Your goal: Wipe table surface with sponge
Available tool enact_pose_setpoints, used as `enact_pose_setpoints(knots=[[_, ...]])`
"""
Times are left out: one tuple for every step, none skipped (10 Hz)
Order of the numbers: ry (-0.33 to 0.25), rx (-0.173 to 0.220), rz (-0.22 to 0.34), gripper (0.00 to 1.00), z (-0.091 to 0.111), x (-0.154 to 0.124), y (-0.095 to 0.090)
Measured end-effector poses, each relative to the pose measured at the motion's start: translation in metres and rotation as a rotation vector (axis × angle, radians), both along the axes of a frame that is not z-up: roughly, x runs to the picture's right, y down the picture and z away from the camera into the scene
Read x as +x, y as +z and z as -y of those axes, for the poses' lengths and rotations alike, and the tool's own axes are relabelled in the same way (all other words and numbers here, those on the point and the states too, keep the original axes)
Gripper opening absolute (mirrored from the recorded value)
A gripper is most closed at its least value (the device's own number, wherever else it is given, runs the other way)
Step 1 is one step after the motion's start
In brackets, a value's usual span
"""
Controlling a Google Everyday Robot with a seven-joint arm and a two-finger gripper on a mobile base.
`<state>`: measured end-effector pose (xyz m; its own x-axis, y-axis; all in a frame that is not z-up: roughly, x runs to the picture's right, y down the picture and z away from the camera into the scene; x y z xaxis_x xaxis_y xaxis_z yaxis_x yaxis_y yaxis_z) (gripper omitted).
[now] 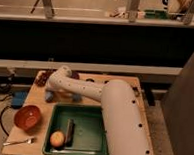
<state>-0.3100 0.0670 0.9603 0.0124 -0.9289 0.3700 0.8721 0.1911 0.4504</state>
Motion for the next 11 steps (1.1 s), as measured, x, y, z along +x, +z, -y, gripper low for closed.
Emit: enact_pose_setpoints(knots=[[-0.011, 0.003, 0.016, 0.00, 0.000, -0.007, -0.002], [-0.026, 0.007, 0.037, 0.00, -0.001, -0.016, -0.007], [-0.041, 0.009, 0.054, 0.00, -0.004, -0.023, -0.011], [-0.059, 0.008, 0.070, 0.00, -0.008, -0.028, -0.015], [-0.076, 0.005, 0.082, 0.00, -0.014, -0.030, -0.020], [-0.086, 0.002, 0.088, 0.00, -0.018, -0.030, -0.023], [-0.096, -0.006, 0.098, 0.00, -0.025, -0.030, -0.028], [-0.102, -0.013, 0.106, 0.00, -0.032, -0.027, -0.034], [-0.105, -0.017, 0.111, 0.00, -0.036, -0.023, -0.037], [-0.104, -0.021, 0.114, 0.00, -0.041, -0.017, -0.041], [-0.100, -0.026, 0.109, 0.00, -0.044, -0.010, -0.042]])
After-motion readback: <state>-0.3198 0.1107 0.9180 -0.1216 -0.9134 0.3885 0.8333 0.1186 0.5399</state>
